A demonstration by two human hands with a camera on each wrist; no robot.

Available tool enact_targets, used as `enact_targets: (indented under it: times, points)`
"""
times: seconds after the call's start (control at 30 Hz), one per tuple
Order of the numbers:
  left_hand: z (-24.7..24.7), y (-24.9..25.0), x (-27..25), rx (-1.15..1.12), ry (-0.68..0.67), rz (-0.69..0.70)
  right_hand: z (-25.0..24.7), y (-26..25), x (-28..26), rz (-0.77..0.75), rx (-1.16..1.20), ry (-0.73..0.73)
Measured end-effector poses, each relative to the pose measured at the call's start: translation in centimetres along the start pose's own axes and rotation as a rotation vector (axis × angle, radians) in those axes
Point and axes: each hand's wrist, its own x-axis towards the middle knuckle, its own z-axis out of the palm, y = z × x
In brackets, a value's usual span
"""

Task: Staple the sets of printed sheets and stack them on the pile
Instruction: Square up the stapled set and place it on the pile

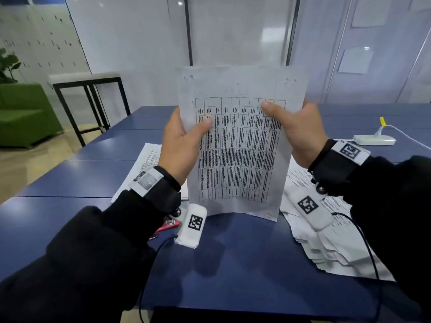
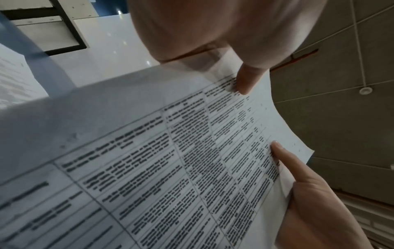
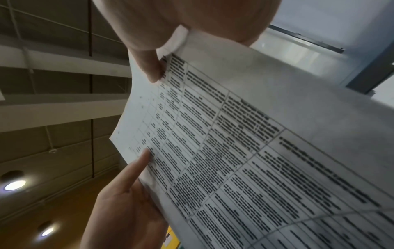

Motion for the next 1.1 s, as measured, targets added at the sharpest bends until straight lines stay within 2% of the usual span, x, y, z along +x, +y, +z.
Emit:
enact_targets:
  times: [0.17, 0.4, 0.63, 0.8, 0.97, 1.1]
  points:
    - [0.1, 1.5, 1.2, -0.055, 0.013, 0.053, 0.3, -1.7, 0.7, -0.019, 0.043, 0.003]
    - [-0.3, 0.5, -0.1, -0.052, 0.014, 0.013, 0.1, -0.2, 0.2, 0.016, 0.039, -0.018]
    - [0.4, 2.5, 1.8, -0.068, 0.07, 0.065, 1.3, -2.7, 2.0, -0.066, 0.089, 0.022]
    - [0.0, -0.2, 0.2, -0.072, 0.025, -0.005, 1.0, 0.3, 0.1, 0.011, 0.047, 0.012]
    - [-0.1, 0.4, 0.7, -0.087, 0.048, 0.034, 1.0, 0.2, 0.1, -0.003, 0.073, 0.026]
    - [-0.1, -0.7, 0.0, -0.061, 0.02, -0.003, 0.9, 1.2, -0.6, 0.034, 0.026, 0.004]
